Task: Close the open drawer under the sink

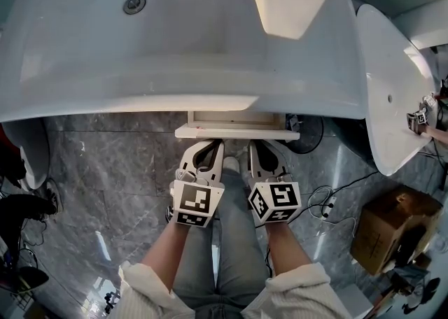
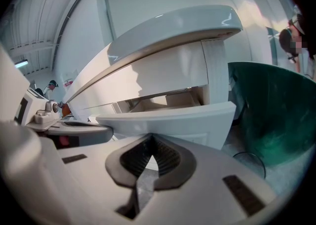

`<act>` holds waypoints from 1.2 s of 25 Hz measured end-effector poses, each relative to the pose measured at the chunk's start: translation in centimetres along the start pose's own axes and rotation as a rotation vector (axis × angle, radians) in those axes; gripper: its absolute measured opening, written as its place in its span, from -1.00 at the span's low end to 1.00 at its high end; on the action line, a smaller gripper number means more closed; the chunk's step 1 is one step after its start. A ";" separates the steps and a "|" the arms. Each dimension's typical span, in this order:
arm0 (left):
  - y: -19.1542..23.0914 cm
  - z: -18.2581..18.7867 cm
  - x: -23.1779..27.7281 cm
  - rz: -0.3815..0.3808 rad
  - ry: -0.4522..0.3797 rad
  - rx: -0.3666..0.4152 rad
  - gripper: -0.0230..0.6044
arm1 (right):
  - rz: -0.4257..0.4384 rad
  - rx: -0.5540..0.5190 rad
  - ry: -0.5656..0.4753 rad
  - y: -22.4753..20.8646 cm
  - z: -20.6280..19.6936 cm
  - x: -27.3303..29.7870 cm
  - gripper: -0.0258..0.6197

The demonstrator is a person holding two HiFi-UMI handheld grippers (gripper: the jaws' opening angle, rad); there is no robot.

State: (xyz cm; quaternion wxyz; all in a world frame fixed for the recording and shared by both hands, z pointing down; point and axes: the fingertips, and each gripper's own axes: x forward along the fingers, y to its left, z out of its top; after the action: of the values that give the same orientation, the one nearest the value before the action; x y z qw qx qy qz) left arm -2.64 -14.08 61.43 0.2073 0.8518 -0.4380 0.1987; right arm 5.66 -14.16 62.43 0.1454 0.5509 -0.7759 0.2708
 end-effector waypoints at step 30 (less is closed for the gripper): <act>3.2 3.9 4.2 0.019 -0.042 0.040 -0.88 | 0.004 -0.063 -0.030 -1.6 4.3 4.9 -0.89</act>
State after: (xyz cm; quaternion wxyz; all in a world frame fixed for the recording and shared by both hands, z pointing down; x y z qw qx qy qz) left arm -2.38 -20.61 60.98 0.1789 0.8557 -0.4463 0.1915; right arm 5.74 -20.81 61.95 0.1504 0.5487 -0.7872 0.2381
